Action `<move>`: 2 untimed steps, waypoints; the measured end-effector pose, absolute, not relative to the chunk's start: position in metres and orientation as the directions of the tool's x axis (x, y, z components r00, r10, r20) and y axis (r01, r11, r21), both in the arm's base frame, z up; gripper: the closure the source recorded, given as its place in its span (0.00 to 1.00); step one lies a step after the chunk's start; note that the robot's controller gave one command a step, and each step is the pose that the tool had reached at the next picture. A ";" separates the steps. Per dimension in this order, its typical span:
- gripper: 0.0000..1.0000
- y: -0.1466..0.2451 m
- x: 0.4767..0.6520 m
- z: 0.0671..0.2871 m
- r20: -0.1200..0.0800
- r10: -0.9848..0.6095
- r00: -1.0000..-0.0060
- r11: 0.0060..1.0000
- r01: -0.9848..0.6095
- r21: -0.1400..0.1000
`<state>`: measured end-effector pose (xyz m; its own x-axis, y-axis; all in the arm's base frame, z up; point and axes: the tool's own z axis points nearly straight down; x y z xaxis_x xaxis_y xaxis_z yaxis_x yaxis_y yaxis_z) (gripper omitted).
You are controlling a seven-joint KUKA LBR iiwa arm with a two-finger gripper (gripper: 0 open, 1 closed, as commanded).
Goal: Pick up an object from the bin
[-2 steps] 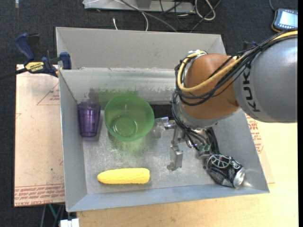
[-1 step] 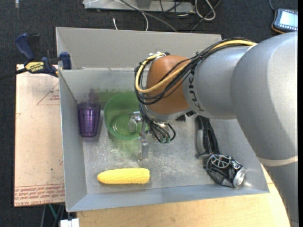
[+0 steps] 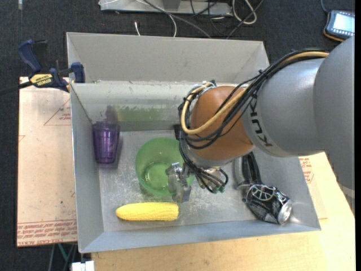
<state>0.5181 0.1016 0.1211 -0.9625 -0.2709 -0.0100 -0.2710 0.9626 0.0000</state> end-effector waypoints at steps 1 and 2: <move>0.00 0.102 0.518 0.121 -0.010 -0.271 -0.963 0.963 -0.271 0.000; 0.00 0.102 0.518 0.121 -0.010 -0.271 -0.963 0.963 -0.271 0.000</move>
Offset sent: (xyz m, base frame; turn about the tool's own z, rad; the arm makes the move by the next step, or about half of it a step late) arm 0.0000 0.0000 0.0000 0.0000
